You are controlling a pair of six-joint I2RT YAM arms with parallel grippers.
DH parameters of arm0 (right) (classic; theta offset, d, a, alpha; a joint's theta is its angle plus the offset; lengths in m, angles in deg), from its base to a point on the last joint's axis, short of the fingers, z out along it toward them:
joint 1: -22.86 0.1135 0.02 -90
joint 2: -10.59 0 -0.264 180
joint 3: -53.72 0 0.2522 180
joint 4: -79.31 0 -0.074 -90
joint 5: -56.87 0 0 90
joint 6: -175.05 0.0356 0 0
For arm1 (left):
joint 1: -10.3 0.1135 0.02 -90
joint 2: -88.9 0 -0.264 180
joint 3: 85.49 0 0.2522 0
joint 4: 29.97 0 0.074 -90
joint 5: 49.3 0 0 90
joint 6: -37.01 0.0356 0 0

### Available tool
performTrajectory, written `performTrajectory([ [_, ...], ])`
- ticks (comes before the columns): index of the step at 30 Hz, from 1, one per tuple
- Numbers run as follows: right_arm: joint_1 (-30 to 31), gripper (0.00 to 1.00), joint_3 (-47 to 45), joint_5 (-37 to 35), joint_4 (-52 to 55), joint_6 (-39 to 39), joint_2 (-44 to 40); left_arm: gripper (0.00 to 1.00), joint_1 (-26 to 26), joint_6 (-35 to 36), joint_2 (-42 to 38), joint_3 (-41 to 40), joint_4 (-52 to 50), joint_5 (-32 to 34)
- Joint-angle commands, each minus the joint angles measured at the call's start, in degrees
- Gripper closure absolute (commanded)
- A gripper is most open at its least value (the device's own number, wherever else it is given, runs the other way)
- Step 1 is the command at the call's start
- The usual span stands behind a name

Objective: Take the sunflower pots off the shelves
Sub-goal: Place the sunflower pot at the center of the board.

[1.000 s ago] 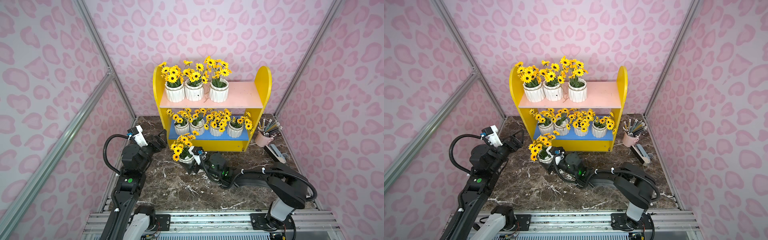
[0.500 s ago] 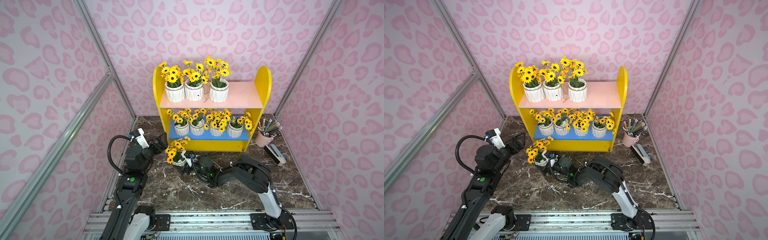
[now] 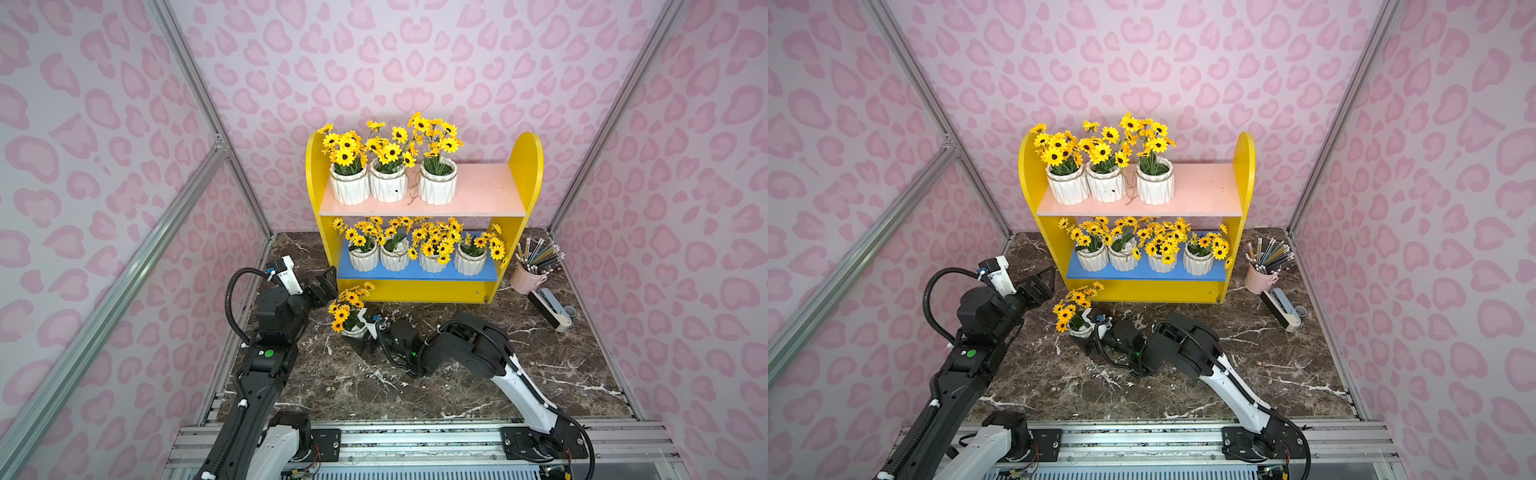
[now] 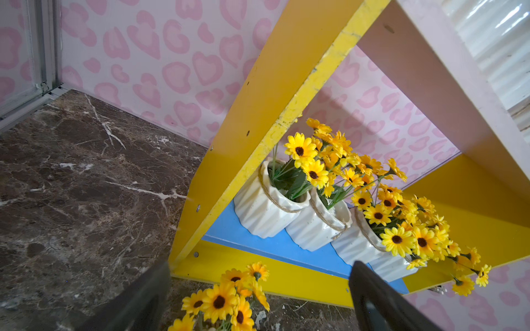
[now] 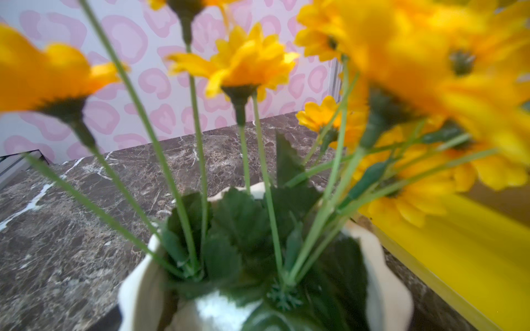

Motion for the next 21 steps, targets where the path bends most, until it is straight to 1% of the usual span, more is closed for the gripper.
performTrajectory([
  [1,0.11,1.00,1.19,0.50,-1.38,1.19,2.34,0.01,0.17,1.37,0.25,-0.13,3.14,-0.70],
  [2,0.10,1.00,1.45,0.37,-1.12,1.18,2.74,0.01,0.19,1.53,0.30,-0.05,3.15,-0.90],
  [3,0.11,0.95,1.67,0.28,-0.61,1.18,3.07,0.01,0.19,1.66,0.43,0.00,3.10,-1.13],
  [4,0.13,0.79,1.99,0.19,0.44,1.18,3.16,0.02,0.17,1.67,0.66,0.12,3.28,-1.47],
  [5,0.07,0.60,2.43,0.18,1.94,1.27,3.08,0.02,0.24,1.68,0.87,0.22,3.27,-1.85],
  [6,0.11,0.45,2.94,0.14,3.71,1.40,2.87,0.03,0.18,1.68,1.07,0.29,3.37,-2.17],
  [7,0.15,0.20,3.43,-0.19,5.81,1.40,2.35,0.03,0.19,1.70,1.31,0.46,3.44,-2.44],
  [8,0.30,0.02,3.78,-0.40,7.15,1.28,1.87,0.03,0.19,1.72,1.49,0.56,3.55,-2.91],
  [10,0.18,0.01,3.34,-0.91,7.16,1.43,0.95,0.03,0.23,1.68,1.67,0.70,3.76,-3.78],
  [14,-0.48,0.02,3.41,0.48,8.69,1.95,-0.17,0.03,0.21,1.41,1.59,0.77,3.96,-4.32],
  [21,-0.58,0.01,-0.02,0.51,7.86,0.81,-4.22,0.03,0.27,1.94,1.22,2.04,3.16,-4.85],
])
